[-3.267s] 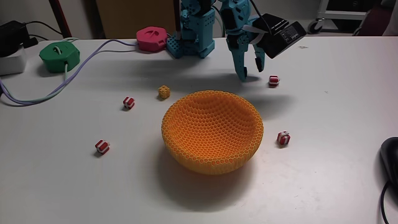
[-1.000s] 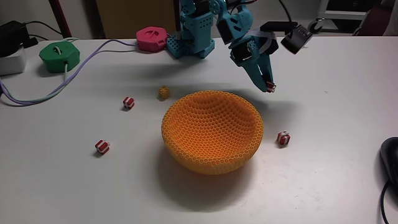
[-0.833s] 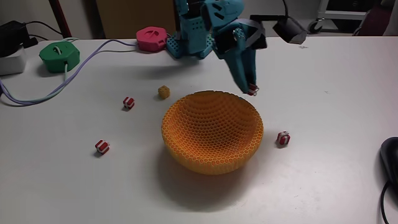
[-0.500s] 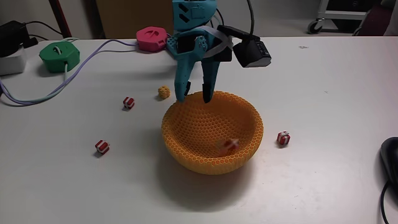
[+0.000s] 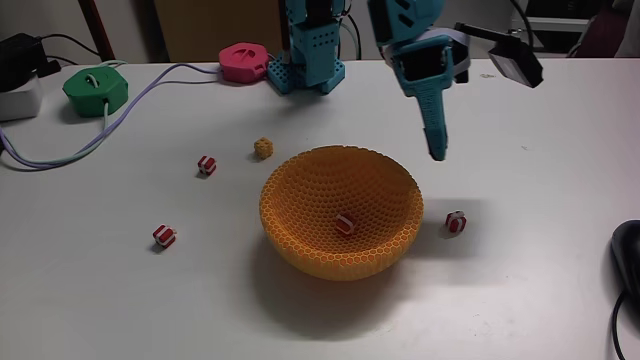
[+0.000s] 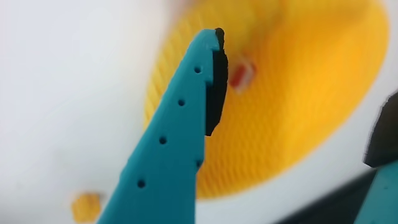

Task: Place cube pieces into the yellow basket

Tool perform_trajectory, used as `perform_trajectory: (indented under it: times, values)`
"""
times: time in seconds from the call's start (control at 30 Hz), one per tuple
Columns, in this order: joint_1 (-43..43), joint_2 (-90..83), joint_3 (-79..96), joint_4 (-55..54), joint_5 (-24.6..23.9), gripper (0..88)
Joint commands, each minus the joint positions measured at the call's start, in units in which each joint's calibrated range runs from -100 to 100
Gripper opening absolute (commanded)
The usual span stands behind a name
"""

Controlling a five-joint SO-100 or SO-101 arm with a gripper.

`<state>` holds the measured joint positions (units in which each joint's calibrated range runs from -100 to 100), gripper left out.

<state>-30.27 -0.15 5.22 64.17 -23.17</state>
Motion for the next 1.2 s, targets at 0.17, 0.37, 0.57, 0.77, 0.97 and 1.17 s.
perform_trajectory:
  times: [0.17, 0.37, 0.57, 0.77, 0.97, 1.17]
  values:
    - [-1.6, 15.0, -14.9, -1.1, 1.2, 27.3]
    - [-0.3, 24.5, -21.0, -1.9, 1.9, 27.0]
    - [0.0, 31.2, -24.9, -1.4, 2.3, 25.5]
    - [-0.1, 34.1, -27.0, -1.4, 2.3, 23.9]
    - [-0.5, 37.0, -29.2, -2.3, 2.6, 18.0]
    - [-1.2, 38.8, -30.2, -4.0, 2.4, 14.0]
